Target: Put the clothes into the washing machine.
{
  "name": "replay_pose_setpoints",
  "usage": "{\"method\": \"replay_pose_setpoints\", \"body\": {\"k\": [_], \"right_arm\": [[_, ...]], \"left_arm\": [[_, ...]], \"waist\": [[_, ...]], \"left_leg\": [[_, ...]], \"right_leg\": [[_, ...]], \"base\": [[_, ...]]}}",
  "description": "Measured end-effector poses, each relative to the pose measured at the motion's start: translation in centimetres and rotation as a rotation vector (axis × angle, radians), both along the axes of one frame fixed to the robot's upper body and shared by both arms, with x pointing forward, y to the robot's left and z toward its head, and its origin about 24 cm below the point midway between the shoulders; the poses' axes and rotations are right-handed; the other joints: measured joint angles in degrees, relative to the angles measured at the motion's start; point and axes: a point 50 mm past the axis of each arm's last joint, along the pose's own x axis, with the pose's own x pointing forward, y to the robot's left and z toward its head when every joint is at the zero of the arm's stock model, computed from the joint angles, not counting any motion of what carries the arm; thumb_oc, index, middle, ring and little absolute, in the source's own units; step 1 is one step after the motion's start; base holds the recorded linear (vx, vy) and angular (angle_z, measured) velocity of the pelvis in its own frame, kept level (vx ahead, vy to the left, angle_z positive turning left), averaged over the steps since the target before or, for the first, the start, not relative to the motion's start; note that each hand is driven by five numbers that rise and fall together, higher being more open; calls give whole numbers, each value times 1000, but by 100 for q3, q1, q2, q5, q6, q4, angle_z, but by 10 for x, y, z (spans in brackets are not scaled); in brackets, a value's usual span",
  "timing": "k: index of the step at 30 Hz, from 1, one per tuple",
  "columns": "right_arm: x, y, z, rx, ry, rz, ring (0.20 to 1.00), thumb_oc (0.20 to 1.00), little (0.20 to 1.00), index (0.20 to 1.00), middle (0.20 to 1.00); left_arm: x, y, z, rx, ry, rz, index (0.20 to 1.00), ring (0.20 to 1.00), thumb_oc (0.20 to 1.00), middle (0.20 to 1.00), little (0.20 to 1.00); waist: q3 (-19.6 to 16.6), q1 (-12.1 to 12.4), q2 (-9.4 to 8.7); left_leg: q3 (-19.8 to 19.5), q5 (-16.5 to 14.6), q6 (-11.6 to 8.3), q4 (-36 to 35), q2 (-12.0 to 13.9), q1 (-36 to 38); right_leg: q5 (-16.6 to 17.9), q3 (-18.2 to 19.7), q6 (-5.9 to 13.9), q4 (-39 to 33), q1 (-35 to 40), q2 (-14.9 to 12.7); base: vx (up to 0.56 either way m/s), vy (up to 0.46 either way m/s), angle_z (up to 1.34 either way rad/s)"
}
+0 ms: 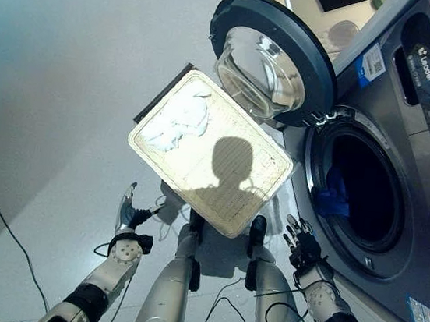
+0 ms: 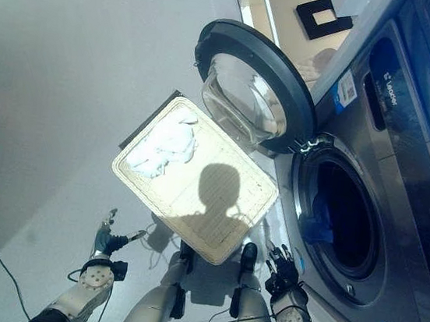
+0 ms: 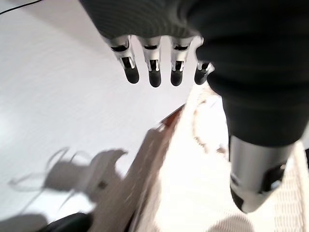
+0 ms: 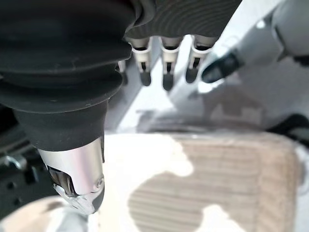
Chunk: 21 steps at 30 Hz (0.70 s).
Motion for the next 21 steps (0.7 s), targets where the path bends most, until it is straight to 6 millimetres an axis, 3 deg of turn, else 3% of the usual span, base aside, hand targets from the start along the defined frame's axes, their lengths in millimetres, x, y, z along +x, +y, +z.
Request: {"method": "replay_pose_setpoints", "body": {"k": [5,11,12,15,17,21], "right_arm": [[-1,4,2,-142,4,136,1000,1000,1000,1000,1000],[-2,15,4,-191,2,246,1000,1000,1000,1000,1000],[-2,18,5,-206,-1,282,1000,1000,1000,1000,1000],[-1,23,7,-210,-14,306,1000,1000,1000,1000,1000],[-4,29,8,-221,-25,363,1000,1000,1000,1000,1000],[-11,21,5,-266,-16,406,1000,1000,1000,1000,1000]], "left_arm": [[23,11,34,156,-80,95,1000,1000,1000,1000,1000],[49,22,61,234,-82,181,1000,1000,1000,1000,1000],[57,27,70,279,-79,211,1000,1000,1000,1000,1000],[62,34,79,320,-82,233,1000,1000,1000,1000,1000],[70,63,108,414,-83,349,1000,1000,1000,1000,1000],[76,83,131,494,-76,481,1000,1000,1000,1000,1000]], "waist": [[46,-99,-114],[82,-352,-402],[86,-488,-529],[111,-540,-637],[145,-842,-902],[131,-1014,-950]], "left_leg": [[182,-50,32,45,0,-6],[404,-195,41,250,6,-187],[455,-321,28,470,25,-353],[490,-409,30,671,55,-492],[544,-695,31,1210,143,-848],[573,-933,24,1637,205,-1185]], "right_leg": [[93,163,28,-78,-32,14],[143,389,45,-76,-237,30],[149,470,38,-35,-359,47],[167,497,22,-27,-432,61],[193,563,-14,59,-620,106],[174,612,-11,152,-827,131]], "base": [[45,141,-17],[49,91,-19],[47,49,-16],[33,23,-16],[61,30,-19],[75,10,-9]]}}
